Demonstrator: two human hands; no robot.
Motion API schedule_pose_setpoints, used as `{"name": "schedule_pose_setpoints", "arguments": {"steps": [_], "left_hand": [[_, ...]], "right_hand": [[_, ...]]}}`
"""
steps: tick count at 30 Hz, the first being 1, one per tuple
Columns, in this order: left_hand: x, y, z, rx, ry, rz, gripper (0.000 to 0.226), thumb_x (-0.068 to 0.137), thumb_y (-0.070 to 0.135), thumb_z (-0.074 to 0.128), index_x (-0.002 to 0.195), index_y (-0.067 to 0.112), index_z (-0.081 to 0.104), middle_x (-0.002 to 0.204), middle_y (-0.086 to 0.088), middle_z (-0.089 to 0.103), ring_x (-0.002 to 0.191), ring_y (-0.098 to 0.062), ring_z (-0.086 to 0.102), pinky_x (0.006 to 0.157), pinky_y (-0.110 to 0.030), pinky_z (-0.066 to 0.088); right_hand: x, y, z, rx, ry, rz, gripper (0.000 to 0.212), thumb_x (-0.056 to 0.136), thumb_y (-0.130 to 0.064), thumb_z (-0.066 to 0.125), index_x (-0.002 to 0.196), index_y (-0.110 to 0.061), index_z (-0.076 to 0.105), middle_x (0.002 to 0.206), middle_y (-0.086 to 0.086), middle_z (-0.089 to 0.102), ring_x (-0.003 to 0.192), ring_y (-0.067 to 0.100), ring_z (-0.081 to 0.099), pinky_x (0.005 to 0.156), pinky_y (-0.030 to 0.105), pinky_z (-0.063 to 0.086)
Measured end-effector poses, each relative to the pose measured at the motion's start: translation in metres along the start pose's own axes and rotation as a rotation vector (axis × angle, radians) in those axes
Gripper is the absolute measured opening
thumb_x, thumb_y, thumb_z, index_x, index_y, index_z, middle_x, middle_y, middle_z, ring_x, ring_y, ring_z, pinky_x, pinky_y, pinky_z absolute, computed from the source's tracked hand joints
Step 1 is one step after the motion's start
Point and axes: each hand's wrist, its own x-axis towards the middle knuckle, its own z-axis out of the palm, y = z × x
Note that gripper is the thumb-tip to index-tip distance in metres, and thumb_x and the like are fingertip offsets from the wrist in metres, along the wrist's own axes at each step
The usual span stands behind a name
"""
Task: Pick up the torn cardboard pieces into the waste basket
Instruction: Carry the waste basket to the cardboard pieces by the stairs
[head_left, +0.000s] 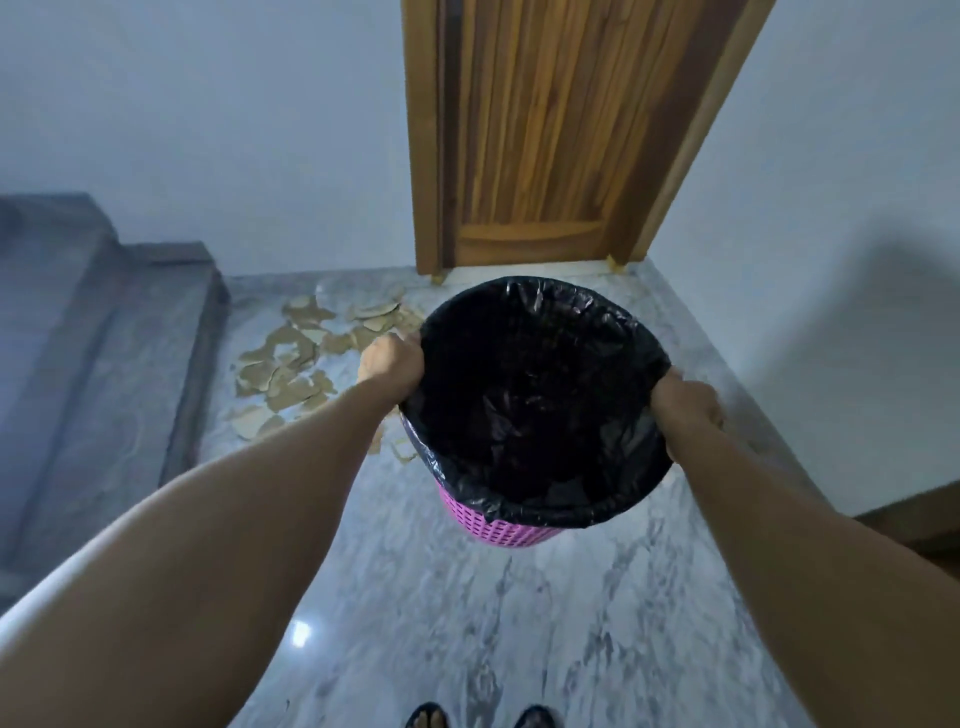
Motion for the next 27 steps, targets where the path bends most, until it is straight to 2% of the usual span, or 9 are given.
{"name": "schedule_pose_setpoints", "arguments": {"steps": [6, 9, 13, 15, 18, 20, 23, 25, 27], "left_hand": [[0.071, -0.025, -0.026, -0.025, 0.139, -0.193, 0.05, 0.1, 0.037, 0.035, 0.118, -0.002, 0.062, 0.122, -0.023, 0.061, 0.112, -0.038, 0.057, 0.085, -0.034, 0.042], [0.098, -0.046, -0.039, -0.074, 0.212, -0.293, 0.051, 0.098, 0.04, 0.036, 0.111, 0.0, 0.064, 0.114, -0.022, 0.065, 0.104, -0.037, 0.061, 0.083, -0.034, 0.045], [0.12, -0.082, -0.055, -0.125, 0.268, -0.438, 0.048, 0.098, 0.038, 0.036, 0.112, 0.0, 0.06, 0.113, -0.02, 0.063, 0.104, -0.037, 0.06, 0.085, -0.036, 0.045], [0.129, -0.11, -0.065, -0.152, 0.289, -0.526, 0.046, 0.096, 0.037, 0.037, 0.112, 0.0, 0.059, 0.116, -0.02, 0.062, 0.105, -0.036, 0.059, 0.085, -0.037, 0.045], [0.142, -0.161, -0.078, -0.213, 0.319, -0.648, 0.047, 0.092, 0.038, 0.042, 0.117, 0.001, 0.055, 0.119, -0.02, 0.062, 0.107, -0.037, 0.059, 0.086, -0.039, 0.046], [0.152, -0.193, -0.085, -0.254, 0.345, -0.738, 0.048, 0.088, 0.034, 0.046, 0.124, 0.002, 0.047, 0.121, -0.02, 0.06, 0.108, -0.037, 0.058, 0.087, -0.04, 0.047], [0.167, -0.243, -0.094, -0.266, 0.357, -0.865, 0.053, 0.089, 0.019, 0.047, 0.136, 0.0, 0.032, 0.128, -0.022, 0.054, 0.115, -0.037, 0.055, 0.091, -0.04, 0.046], [0.176, -0.281, -0.094, -0.258, 0.356, -0.925, 0.055, 0.087, 0.013, 0.046, 0.138, 0.0, 0.03, 0.13, -0.023, 0.053, 0.116, -0.037, 0.054, 0.094, -0.041, 0.046], [0.189, -0.332, -0.091, -0.246, 0.383, -0.981, 0.059, 0.085, 0.011, 0.046, 0.141, 0.0, 0.03, 0.13, -0.023, 0.053, 0.117, -0.038, 0.055, 0.095, -0.042, 0.046]], "right_hand": [[0.041, -0.086, 0.086, -0.167, -0.152, -0.142, 0.05, 0.105, -0.034, 0.031, 0.129, 0.003, 0.055, 0.13, 0.024, 0.057, 0.118, 0.039, 0.055, 0.089, 0.037, 0.043], [0.052, -0.126, 0.132, -0.203, -0.226, -0.241, 0.047, 0.103, -0.032, 0.035, 0.126, 0.003, 0.057, 0.13, 0.025, 0.058, 0.12, 0.04, 0.055, 0.095, 0.04, 0.044], [0.054, -0.167, 0.201, -0.275, -0.291, -0.311, 0.055, 0.099, -0.043, 0.041, 0.121, 0.004, 0.06, 0.127, 0.026, 0.06, 0.116, 0.04, 0.058, 0.097, 0.041, 0.046], [0.046, -0.185, 0.242, -0.309, -0.374, -0.379, 0.046, 0.097, -0.038, 0.047, 0.117, 0.001, 0.062, 0.124, 0.024, 0.062, 0.114, 0.039, 0.059, 0.099, 0.041, 0.046], [0.031, -0.202, 0.307, -0.381, -0.482, -0.456, 0.04, 0.09, -0.025, 0.053, 0.119, 0.002, 0.06, 0.118, 0.023, 0.063, 0.104, 0.035, 0.062, 0.085, 0.037, 0.051], [0.02, -0.209, 0.355, -0.434, -0.574, -0.503, 0.041, 0.087, -0.021, 0.052, 0.12, 0.002, 0.057, 0.116, 0.021, 0.063, 0.098, 0.034, 0.061, 0.077, 0.034, 0.048], [0.001, -0.213, 0.43, -0.505, -0.65, -0.581, 0.039, 0.086, -0.02, 0.053, 0.118, 0.002, 0.058, 0.11, 0.02, 0.062, 0.103, 0.035, 0.061, 0.083, 0.032, 0.046], [-0.013, -0.213, 0.476, -0.543, -0.677, -0.644, 0.033, 0.082, -0.019, 0.056, 0.108, 0.001, 0.061, 0.101, 0.016, 0.062, 0.099, 0.035, 0.062, 0.082, 0.033, 0.05], [-0.031, -0.205, 0.536, -0.57, -0.73, -0.681, 0.024, 0.081, -0.018, 0.058, 0.097, -0.001, 0.062, 0.094, 0.015, 0.062, 0.086, 0.031, 0.059, 0.074, 0.031, 0.047]]}}
